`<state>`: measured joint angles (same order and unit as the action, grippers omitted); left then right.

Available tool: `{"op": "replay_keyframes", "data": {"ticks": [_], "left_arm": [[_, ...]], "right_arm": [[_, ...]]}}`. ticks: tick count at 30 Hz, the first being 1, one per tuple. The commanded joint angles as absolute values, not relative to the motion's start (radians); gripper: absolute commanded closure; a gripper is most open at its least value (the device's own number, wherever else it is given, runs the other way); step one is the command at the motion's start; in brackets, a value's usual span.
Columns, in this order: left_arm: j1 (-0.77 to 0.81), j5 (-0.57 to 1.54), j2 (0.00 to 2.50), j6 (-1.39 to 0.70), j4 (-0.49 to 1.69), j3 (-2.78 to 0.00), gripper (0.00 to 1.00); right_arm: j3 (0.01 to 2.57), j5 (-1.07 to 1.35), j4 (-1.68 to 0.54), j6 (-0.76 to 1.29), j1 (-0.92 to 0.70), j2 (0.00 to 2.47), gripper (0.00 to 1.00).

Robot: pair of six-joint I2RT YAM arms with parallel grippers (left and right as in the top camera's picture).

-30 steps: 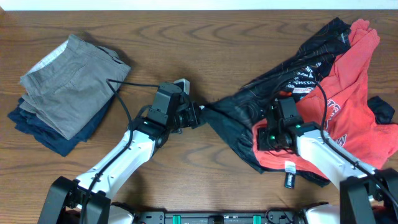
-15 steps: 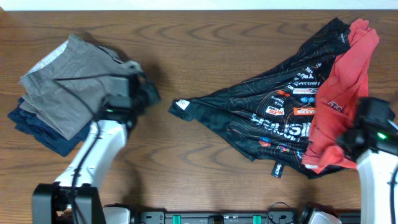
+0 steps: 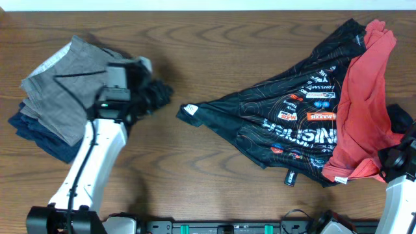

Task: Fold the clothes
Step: 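Pull the black jersey leftward with the left gripper, spreading it out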

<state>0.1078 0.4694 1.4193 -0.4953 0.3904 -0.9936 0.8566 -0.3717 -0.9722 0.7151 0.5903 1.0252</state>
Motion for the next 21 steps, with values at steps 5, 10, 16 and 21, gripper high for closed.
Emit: {"op": "replay_keyframes", "data": {"ticks": [5, 10, 16, 21], "left_arm": [[0.356, 0.432, 1.457, -0.586, 0.41, -0.921, 0.25], [0.505, 0.365, 1.56, -0.749, 0.34, -0.899, 0.22], [0.632, 0.365, 1.72, -0.894, 0.191, -0.899, 0.21], [0.692, 0.364, 1.813, -0.971, 0.075, -0.899, 0.19]], "right_arm": [[0.864, -0.354, -0.968, 0.697, 0.596, 1.021, 0.96], [0.864, -0.34, -0.966, 0.685, 0.596, 1.021, 0.96], [0.864, -0.339, -0.962, 0.675, 0.596, 1.021, 0.96], [0.863, -0.332, -0.96, 0.675, 0.596, 1.021, 0.96]]}}
